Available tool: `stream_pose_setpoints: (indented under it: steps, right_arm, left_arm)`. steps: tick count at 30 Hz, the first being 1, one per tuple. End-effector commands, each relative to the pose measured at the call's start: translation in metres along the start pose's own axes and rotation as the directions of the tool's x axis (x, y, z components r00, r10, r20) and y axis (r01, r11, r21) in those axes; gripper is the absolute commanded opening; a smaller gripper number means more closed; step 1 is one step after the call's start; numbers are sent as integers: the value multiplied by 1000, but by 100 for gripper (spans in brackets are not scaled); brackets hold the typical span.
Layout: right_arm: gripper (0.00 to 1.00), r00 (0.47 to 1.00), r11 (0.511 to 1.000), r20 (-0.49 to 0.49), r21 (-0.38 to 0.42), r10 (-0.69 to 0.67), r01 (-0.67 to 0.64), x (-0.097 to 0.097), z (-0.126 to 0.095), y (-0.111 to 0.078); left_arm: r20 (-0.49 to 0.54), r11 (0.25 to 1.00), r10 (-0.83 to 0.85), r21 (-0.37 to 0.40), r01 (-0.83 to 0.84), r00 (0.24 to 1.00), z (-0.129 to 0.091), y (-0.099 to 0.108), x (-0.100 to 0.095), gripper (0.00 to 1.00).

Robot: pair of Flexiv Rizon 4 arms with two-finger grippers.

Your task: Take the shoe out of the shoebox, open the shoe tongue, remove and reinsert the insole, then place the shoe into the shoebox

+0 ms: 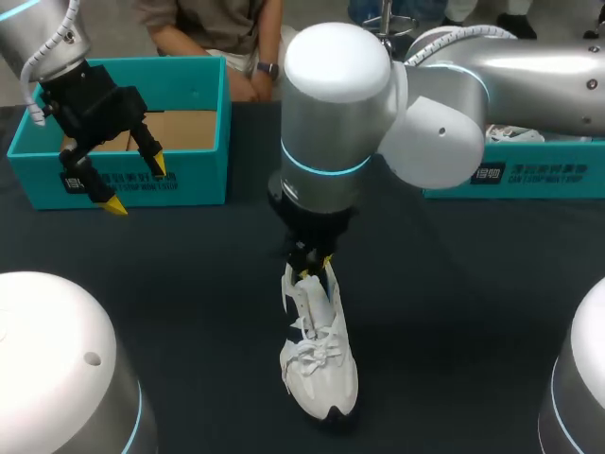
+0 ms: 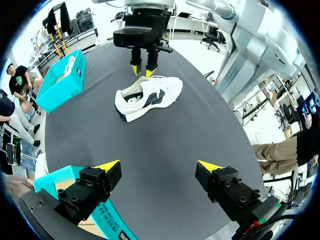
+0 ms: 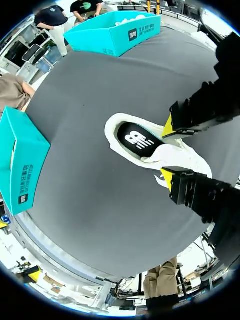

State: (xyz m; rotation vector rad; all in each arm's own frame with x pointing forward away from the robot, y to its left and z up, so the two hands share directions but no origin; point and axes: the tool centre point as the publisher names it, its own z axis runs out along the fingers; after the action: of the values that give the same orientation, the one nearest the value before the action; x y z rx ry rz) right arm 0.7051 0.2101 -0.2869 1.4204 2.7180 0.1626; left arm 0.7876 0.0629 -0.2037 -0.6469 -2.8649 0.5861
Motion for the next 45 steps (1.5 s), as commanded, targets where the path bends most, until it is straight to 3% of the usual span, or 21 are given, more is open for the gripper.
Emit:
stream_pose_setpoints:
  steps: [1,16,20,24,27,30,32,33,34,45]
  right_arm:
    - [100,1000,1000,0,0,2,-2,1,1,0]
    - [100,1000,1000,0,0,2,-2,1,1,0]
    - [100,982,982,-24,-14,-188,188,-4,-2,2]
    - [100,899,900,-57,-23,-435,434,-4,-6,4]
    - [100,788,794,-99,-77,-608,603,-2,-7,5]
    - [100,660,662,-56,-76,-749,745,-2,-9,2]
    - [100,532,532,6,-26,-847,847,3,-10,-1]
    - [100,488,488,43,-2,-872,873,6,-10,-3]
    - [100,520,524,66,89,-852,847,3,-10,-3]
    - [100,520,524,66,89,-852,847,3,-10,-3]
  left_arm:
    - [-1,1000,0,-2,0,1000,0,0,0,100]
    - [-1,1000,0,-2,0,1000,0,0,0,100]
    - [-1,1000,0,-2,0,1000,0,0,0,100]
    - [-1,1000,0,-2,0,1000,0,0,0,100]
    - [-1,1000,0,-2,0,1000,0,0,0,100]
    - [-1,1000,0,-2,0,1000,0,0,0,100]
    - [-1,1000,0,-2,0,1000,0,0,0,100]
    - [-1,1000,0,-2,0,1000,0,0,0,100]
    - [-1,1000,0,-2,0,1000,0,0,0,100]
    - [-1,1000,0,-2,0,1000,0,0,0,100]
